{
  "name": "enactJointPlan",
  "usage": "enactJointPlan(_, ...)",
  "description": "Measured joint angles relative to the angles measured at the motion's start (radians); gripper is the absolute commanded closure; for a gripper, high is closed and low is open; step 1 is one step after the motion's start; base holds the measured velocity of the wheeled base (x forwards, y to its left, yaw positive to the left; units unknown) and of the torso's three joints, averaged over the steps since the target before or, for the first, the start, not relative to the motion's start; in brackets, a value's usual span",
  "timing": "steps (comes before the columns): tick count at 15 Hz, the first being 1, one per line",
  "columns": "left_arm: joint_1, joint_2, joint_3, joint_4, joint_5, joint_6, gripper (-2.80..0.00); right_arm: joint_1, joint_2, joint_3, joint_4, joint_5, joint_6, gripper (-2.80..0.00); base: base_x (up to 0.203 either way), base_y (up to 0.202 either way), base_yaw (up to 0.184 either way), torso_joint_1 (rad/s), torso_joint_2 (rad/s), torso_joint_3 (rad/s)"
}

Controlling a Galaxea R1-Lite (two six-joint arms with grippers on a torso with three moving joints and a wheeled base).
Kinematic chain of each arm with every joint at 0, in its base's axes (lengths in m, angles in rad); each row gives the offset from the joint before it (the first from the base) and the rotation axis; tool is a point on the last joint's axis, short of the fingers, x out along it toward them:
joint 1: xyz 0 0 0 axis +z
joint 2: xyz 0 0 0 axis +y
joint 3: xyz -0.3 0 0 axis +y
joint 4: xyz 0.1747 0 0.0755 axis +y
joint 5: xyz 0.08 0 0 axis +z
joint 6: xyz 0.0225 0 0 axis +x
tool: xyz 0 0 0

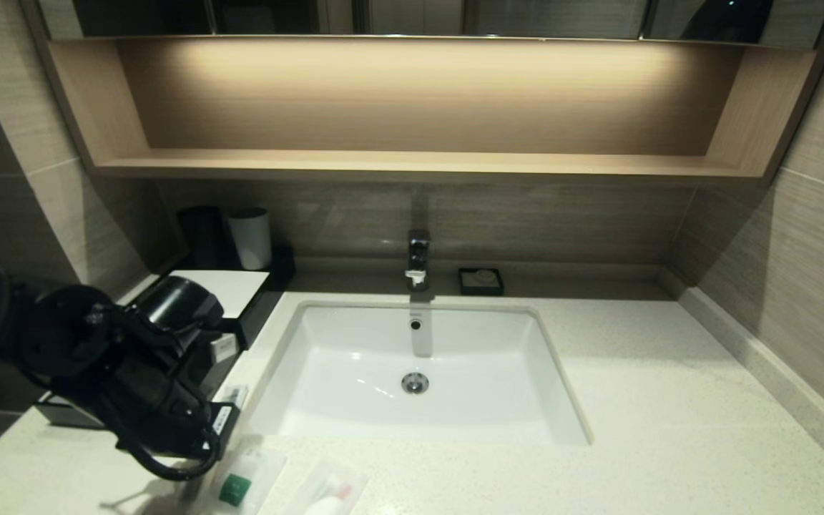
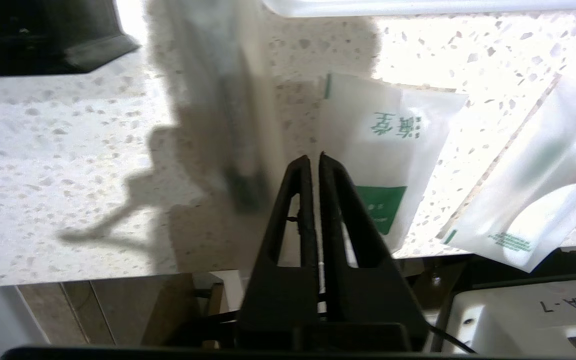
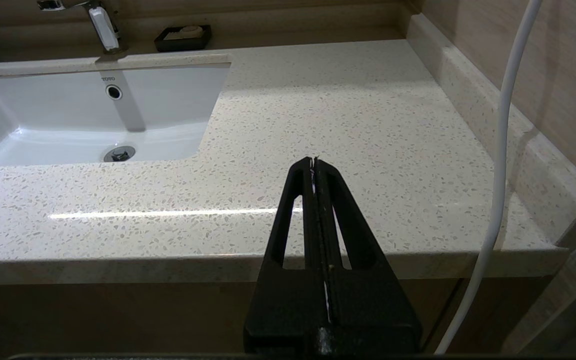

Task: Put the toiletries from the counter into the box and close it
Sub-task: Pick up the bathroom toiletry

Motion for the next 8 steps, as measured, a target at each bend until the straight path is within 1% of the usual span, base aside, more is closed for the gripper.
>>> enactJointPlan(1, -0.015, 0.013, 0.003, -0.006, 0.013, -0.021, -2.8, 0.0, 0.0, 0.0, 0.0, 0.0, 0.0, 0.0, 0.0, 0.0, 0.0, 0.0, 0.0, 0.0)
enactJointPlan(3, -0.024, 0.026, 0.011, 0.003, 0.056, -0.038, -2.8, 0.0, 0.0, 0.0, 0.0, 0.0, 0.0, 0.0, 0.0, 0.0, 0.0, 0.0, 0.0, 0.0)
enactJointPlan(5, -0.026, 0.024, 0.034, 0.001, 0.088, -0.039, -2.8, 0.0, 0.0, 0.0, 0.0, 0.0, 0.0, 0.0, 0.0, 0.0, 0.0, 0.0, 0.0, 0.0)
enactJointPlan(8, -0.021, -0.002, 0.032, 0.009, 0.109, -0.041, -2.8, 0.0, 0.0, 0.0, 0.0, 0.0, 0.0, 0.0, 0.0, 0.0, 0.0, 0.0, 0.0, 0.0)
